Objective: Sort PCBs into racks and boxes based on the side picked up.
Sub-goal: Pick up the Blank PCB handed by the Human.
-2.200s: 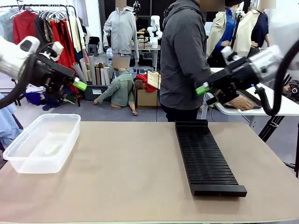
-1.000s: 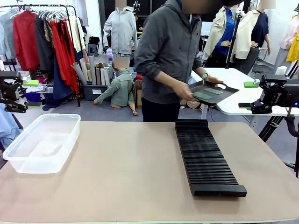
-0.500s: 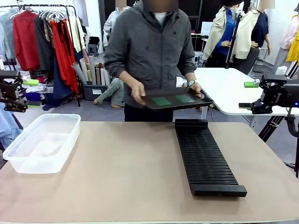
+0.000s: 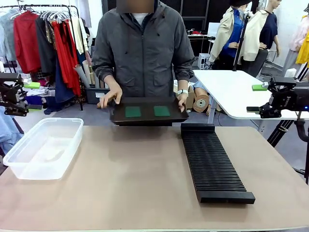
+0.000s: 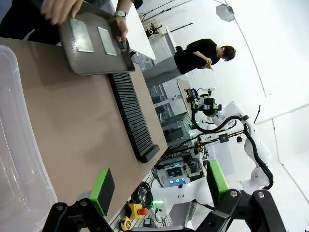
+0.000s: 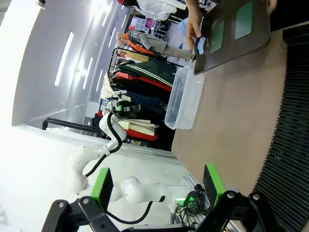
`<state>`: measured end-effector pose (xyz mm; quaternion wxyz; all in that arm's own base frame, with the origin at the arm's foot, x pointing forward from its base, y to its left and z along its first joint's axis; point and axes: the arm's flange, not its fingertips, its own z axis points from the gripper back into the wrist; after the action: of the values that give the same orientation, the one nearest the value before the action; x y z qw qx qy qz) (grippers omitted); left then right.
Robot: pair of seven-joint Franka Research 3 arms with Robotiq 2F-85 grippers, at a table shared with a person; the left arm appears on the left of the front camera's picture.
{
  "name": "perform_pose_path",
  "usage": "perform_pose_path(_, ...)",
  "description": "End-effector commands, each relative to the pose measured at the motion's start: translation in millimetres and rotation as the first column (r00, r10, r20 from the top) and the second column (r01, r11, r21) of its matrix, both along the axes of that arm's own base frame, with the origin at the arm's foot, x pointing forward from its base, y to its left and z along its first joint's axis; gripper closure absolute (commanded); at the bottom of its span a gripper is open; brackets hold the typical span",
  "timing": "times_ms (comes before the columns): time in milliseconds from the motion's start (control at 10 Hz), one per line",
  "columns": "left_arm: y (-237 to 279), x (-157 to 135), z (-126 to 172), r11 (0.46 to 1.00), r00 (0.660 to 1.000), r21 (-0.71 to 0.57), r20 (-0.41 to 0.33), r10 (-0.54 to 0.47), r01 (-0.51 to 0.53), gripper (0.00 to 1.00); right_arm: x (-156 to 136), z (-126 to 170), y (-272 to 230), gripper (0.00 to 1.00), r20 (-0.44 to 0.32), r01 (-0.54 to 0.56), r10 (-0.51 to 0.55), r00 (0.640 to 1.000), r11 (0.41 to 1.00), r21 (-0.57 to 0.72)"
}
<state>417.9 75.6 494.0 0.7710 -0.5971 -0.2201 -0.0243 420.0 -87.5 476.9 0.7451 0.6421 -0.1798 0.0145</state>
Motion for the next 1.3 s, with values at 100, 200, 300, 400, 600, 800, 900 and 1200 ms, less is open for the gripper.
perform_pose_path(100,-0.1,-1.2,4.2,1.0,1.0,-0.002,-0.011,0.01,-0.01,0.0,-0.6,3.2,-2.0,0.0,-0.004,-0.012,0.012,1.0,1.0,-0.004)
perform_pose_path(200,-0.1,-1.2,4.2,1.0,1.0,-0.002,-0.011,0.01,-0.01,0.0,-0.6,3.2,-2.0,0.0,-0.004,-0.012,0.012,1.0,1.0,-0.004)
perform_pose_path(300,-0.1,-1.2,4.2,1.0,1.0,-0.002,-0.011,0.01,-0.01,0.0,-0.6,3.2,-2.0,0.0,-0.004,-0.012,0.012,1.0,1.0,-0.004)
perform_pose_path(400,-0.1,-1.2,4.2,1.0,1.0,-0.002,-0.011,0.01,-0.01,0.0,-0.6,3.2,-2.0,0.0,-0.004,-0.012,0.012,1.0,1.0,-0.004)
perform_pose_path(600,-0.1,-1.2,4.2,1.0,1.0,-0.002,-0.011,0.01,-0.01,0.0,-0.6,3.2,-2.0,0.0,-0.004,-0.012,0.012,1.0,1.0,-0.004)
perform_pose_path(800,-0.1,-1.2,4.2,1.0,1.0,-0.002,-0.011,0.01,-0.01,0.0,-0.6,3.2,-2.0,0.0,-0.004,-0.012,0.012,1.0,1.0,-0.004)
perform_pose_path(900,-0.1,-1.2,4.2,1.0,1.0,-0.002,-0.011,0.01,-0.01,0.0,-0.6,3.2,-2.0,0.0,-0.004,-0.012,0.012,1.0,1.0,-0.004)
perform_pose_path(1200,-0.1,-1.2,4.2,1.0,1.0,-0.002,-0.011,0.01,-0.01,0.0,-0.6,3.2,-2.0,0.0,-0.004,-0.012,0.012,1.0,1.0,-0.004)
